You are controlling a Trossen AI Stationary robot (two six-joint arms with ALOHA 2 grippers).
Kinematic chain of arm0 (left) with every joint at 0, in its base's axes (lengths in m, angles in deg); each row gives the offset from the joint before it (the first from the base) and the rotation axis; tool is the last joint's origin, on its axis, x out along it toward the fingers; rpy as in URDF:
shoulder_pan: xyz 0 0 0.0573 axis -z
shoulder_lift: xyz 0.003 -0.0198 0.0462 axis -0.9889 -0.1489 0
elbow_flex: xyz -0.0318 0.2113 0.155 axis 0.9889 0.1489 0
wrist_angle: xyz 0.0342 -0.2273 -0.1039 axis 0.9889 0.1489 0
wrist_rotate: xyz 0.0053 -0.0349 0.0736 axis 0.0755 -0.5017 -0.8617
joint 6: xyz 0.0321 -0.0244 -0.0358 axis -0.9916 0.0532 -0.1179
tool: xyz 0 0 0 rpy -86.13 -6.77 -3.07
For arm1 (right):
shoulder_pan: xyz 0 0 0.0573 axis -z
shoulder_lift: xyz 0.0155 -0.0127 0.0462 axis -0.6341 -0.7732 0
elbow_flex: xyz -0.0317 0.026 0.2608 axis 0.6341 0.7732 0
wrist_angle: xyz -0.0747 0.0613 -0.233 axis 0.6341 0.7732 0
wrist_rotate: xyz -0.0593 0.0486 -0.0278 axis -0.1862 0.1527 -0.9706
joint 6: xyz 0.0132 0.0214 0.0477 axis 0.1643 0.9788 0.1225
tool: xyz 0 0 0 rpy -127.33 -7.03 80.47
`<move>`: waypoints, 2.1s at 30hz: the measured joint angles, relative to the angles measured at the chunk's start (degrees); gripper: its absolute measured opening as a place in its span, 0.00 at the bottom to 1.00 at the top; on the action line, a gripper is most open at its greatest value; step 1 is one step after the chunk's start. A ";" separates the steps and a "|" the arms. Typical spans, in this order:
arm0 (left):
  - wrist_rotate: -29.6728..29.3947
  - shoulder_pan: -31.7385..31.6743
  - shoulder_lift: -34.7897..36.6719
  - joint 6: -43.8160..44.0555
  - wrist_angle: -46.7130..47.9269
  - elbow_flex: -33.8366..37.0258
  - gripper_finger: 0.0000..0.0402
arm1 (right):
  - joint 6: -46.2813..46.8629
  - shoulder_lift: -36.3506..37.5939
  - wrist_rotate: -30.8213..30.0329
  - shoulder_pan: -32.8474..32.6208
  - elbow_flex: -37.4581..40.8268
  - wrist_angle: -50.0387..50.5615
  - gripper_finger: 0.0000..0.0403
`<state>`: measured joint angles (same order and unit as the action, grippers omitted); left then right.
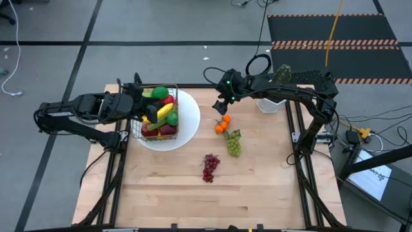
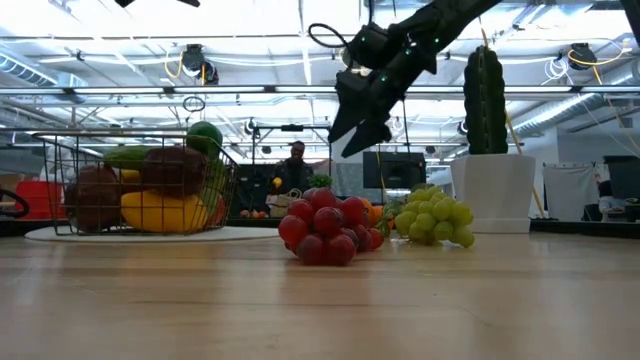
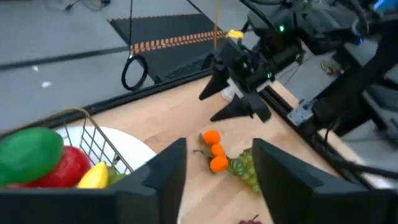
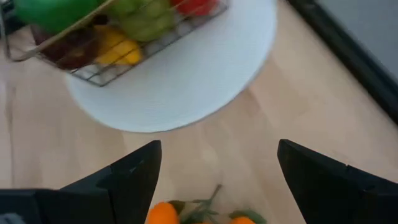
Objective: Build produce basket
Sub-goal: Put the orange tangerine into the wire basket
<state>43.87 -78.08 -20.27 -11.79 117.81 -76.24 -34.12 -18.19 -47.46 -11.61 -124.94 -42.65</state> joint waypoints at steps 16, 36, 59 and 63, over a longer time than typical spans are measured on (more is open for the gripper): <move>5.01 -0.18 -3.52 2.02 -3.69 -0.09 0.21 | -3.79 -10.35 -0.20 -2.56 0.04 0.56 0.73; 7.85 0.32 -5.97 3.13 -3.65 -0.04 0.17 | 0.68 -11.46 -5.97 -3.23 0.04 0.79 0.53; 8.08 4.34 -6.03 3.97 -3.96 -0.04 0.17 | 5.50 -15.24 -9.05 -7.43 0.02 3.87 0.56; 8.09 4.98 -6.03 3.16 -3.96 -0.04 0.17 | 5.41 -15.99 -9.34 -7.50 -0.04 4.62 0.59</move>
<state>51.96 -73.10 -26.30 -8.63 113.85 -76.28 -28.71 -34.17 -56.80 -19.11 -124.98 -38.03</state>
